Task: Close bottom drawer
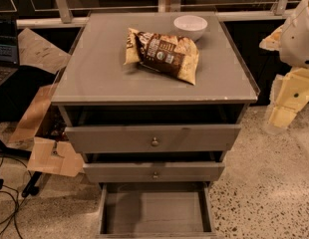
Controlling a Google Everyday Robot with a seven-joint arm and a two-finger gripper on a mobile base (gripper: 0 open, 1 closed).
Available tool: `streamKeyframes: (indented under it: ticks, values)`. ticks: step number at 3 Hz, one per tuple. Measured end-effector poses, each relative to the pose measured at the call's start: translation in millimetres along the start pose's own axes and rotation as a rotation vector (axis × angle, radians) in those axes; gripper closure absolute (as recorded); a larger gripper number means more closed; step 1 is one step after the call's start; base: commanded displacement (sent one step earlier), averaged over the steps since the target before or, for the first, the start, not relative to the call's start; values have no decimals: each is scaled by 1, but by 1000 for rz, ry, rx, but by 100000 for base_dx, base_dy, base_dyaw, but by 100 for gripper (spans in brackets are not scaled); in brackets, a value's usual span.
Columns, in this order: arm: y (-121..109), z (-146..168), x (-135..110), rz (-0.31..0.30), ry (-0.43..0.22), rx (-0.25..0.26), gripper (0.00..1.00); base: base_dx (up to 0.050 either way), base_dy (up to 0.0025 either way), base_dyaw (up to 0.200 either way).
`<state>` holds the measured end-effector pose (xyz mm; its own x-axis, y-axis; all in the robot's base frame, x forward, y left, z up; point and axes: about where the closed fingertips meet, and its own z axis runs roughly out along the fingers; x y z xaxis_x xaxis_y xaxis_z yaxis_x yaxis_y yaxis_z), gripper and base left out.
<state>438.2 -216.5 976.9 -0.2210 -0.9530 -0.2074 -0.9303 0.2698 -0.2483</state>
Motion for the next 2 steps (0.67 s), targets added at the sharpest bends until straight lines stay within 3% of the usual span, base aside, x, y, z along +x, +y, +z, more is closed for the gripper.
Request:
streamKeyframes:
  ticks: [1, 2]
  values:
    - [0, 0, 0, 0, 0, 0, 0, -4950, 0, -1]
    - [0, 0, 0, 0, 0, 0, 0, 0, 0, 0]
